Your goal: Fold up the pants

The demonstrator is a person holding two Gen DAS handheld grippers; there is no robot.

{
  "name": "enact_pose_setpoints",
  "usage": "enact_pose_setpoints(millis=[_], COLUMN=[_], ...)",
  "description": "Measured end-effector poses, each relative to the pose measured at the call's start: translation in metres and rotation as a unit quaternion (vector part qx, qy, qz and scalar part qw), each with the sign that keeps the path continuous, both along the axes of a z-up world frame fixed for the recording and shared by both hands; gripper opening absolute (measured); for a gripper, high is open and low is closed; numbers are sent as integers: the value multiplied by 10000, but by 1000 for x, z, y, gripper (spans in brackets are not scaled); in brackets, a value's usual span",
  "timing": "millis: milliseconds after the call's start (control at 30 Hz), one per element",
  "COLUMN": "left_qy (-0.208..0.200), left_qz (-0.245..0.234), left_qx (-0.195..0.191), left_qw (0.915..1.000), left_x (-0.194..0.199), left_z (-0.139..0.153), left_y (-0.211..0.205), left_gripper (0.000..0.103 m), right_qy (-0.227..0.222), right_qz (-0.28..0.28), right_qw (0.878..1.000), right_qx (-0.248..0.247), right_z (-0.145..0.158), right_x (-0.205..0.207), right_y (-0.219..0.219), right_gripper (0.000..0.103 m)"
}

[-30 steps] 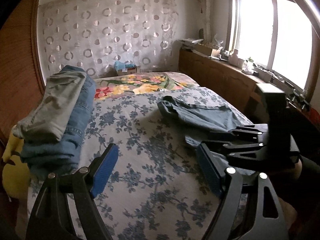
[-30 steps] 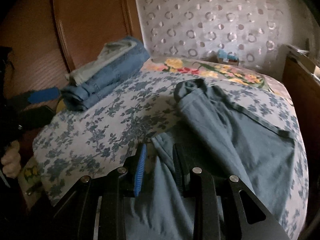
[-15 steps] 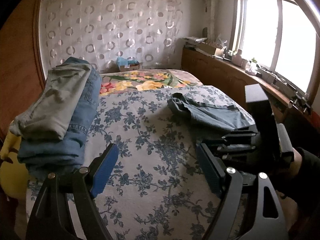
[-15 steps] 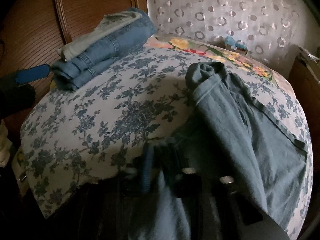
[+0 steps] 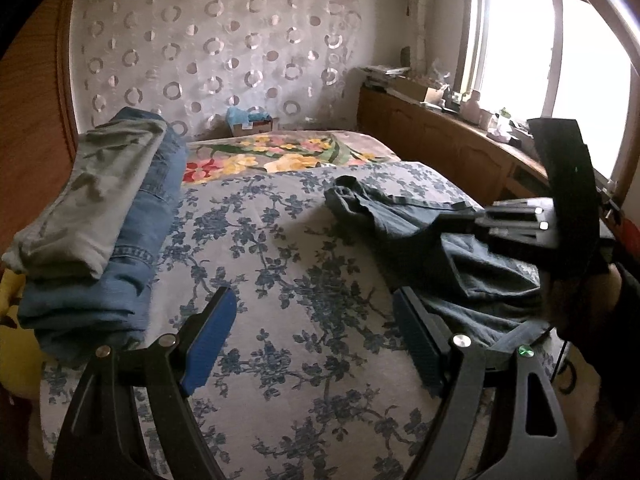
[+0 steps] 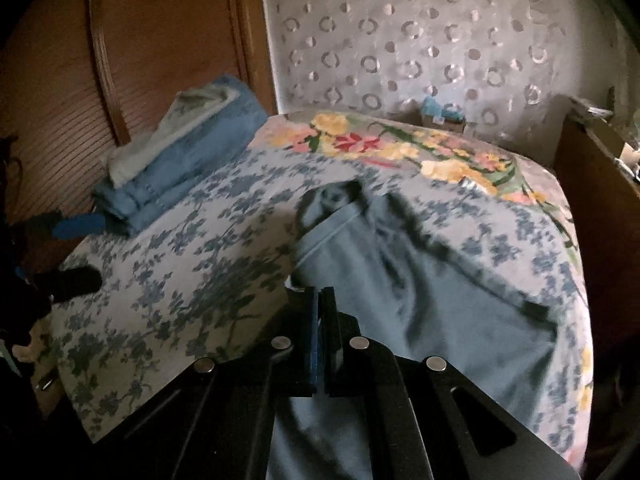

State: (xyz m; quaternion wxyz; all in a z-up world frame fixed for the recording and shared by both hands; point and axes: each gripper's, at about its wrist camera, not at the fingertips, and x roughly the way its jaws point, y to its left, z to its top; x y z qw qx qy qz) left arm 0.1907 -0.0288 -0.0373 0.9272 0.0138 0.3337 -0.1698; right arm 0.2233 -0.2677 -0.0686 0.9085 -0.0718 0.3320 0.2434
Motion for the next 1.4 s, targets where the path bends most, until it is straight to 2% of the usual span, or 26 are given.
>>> enact_pose_setpoints(millis=[233, 467, 733, 933, 1000, 1100, 1400], left_qy=[59, 143, 187, 232, 239, 238, 68], left_qz=[-125, -202, -177, -211, -246, -275, -356], left_qx=[32, 38, 95, 117, 123, 117, 77], left_qw=[9999, 9997, 9996, 9994, 9993, 9993, 9993], left_x=[2, 3, 5, 5, 3, -1, -22], left_z=[-4, -10, -12, -15, -15, -16, -5], left_y=[-13, -25, -29, -35, -38, -41, -51], left_gripper=[81, 81, 81, 81, 81, 81, 81], right_qy=[-150, -91, 70, 130, 216, 110, -139], right_qz=[-581, -1201, -1651, -1896, -1739, -1662, -1271], right_qw=[9982, 9924, 9854, 9799, 9833, 9855, 9918], right_qx=[74, -266, -413, -609, -488, -325, 55], right_z=[15, 8, 2, 3, 5, 12, 36], right_x=[12, 36, 56, 66, 61, 44, -49], right_y=[-56, -107, -127, -112, -106, -103, -78], right_gripper=[1, 1, 1, 1, 1, 2, 7])
